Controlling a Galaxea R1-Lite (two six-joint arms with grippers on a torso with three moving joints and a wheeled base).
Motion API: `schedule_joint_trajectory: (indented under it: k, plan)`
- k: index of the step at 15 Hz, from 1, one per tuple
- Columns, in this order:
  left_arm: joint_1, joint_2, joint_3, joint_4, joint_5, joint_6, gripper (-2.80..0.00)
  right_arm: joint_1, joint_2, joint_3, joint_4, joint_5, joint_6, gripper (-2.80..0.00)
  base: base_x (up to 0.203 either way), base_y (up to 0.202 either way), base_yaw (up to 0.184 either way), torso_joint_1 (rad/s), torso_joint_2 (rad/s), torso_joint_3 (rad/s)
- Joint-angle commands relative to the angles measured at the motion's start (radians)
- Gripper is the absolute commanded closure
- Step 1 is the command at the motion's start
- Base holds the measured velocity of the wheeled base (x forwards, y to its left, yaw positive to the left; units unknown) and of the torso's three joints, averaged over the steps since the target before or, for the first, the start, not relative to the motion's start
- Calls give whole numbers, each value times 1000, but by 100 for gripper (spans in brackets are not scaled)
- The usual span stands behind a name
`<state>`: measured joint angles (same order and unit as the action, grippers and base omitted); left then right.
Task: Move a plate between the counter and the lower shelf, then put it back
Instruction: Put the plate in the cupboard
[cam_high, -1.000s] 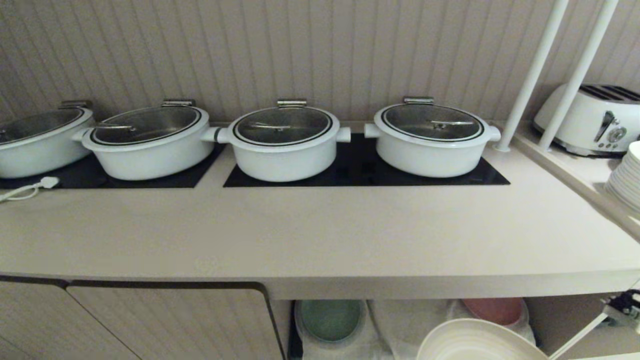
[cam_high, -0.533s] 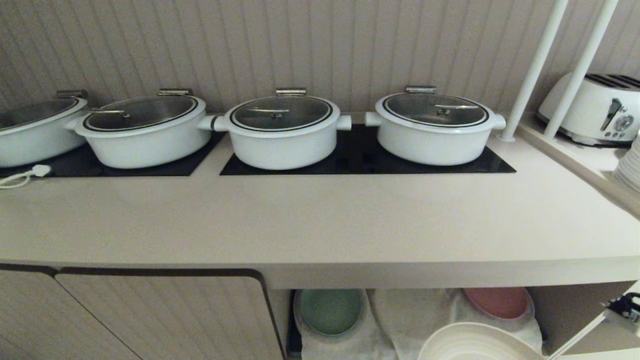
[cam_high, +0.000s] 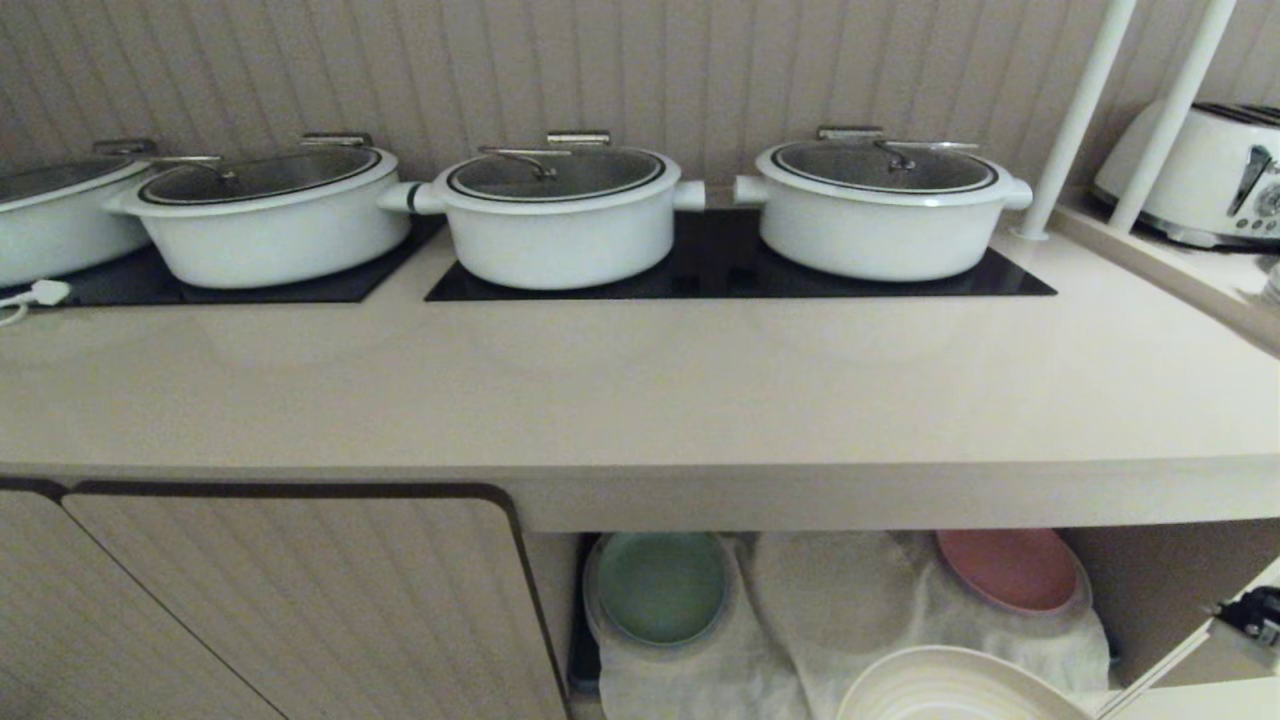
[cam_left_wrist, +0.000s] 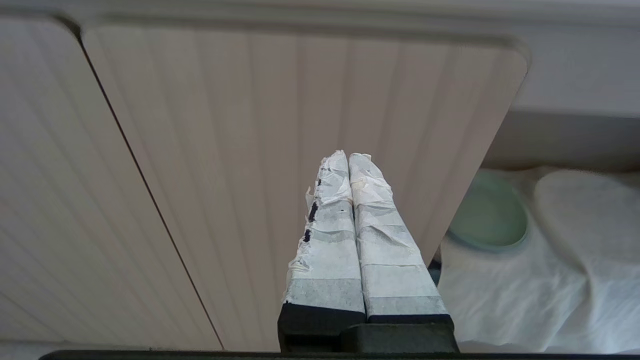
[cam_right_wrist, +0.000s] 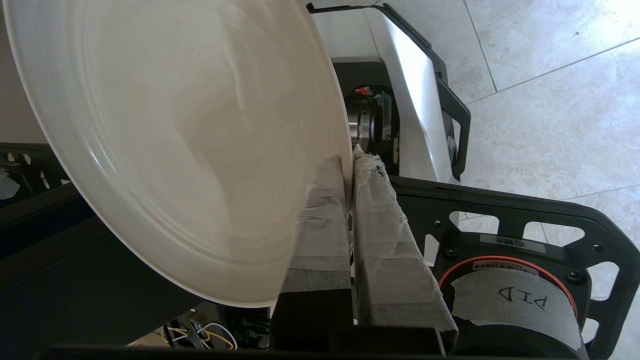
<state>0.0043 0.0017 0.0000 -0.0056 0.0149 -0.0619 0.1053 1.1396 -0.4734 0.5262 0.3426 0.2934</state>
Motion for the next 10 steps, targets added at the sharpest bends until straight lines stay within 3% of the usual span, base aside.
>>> schedule_joint_trajectory:
  k: [1,10]
  plan:
    - [0,0,0,0,0,-1,0,1,0,1,4,2,3,0,0,0,0,-236,529,291]
    - [0,0,0,0,0,-1,0,1,0,13,2,0,2,0,0,0,0,-215,502,285]
